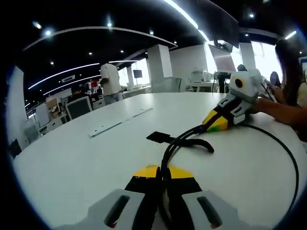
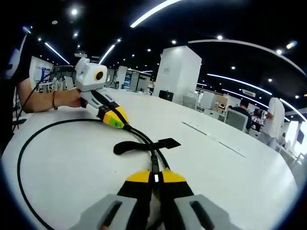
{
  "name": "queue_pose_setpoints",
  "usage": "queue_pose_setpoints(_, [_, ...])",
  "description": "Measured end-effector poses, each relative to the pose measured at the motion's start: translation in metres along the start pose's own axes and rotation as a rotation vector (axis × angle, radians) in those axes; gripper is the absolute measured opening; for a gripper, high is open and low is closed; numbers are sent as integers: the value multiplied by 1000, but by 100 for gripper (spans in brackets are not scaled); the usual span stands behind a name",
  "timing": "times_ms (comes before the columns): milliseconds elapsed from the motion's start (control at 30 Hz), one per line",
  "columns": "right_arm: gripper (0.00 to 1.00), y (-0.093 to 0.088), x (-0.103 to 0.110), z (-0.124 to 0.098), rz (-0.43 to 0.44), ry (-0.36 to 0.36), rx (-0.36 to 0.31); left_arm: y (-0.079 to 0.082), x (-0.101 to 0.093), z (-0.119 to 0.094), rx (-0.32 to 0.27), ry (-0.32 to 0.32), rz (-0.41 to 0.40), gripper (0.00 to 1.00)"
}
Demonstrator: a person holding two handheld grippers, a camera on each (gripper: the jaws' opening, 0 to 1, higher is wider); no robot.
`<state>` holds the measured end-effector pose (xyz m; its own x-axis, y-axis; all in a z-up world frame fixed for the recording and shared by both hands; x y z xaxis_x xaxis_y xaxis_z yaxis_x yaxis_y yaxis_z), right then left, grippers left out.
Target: Find the charging cable on the desk, coil it up and secure with Velcro.
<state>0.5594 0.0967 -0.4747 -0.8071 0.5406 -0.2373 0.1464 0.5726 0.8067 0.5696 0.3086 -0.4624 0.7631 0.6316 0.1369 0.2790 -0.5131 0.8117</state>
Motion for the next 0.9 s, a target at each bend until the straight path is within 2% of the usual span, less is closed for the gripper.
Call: queue_pose_setpoints(900, [8, 0, 0, -1, -5, -1, 0, -4, -1, 1, 18, -31, -3, 7])
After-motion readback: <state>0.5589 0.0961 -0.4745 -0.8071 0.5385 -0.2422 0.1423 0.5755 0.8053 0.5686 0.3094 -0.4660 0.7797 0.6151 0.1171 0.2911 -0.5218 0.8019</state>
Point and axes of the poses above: the point that each gripper's makers call its tool centre point, and the gripper's own axes: z roughly forward along the fingers, x roughly to its left, y roughly out of its top, the point moved 6 cm from there along -z, roughly backward along the fingers, and after that the axes turned 14 degrees about x, right-handed, at the moved point
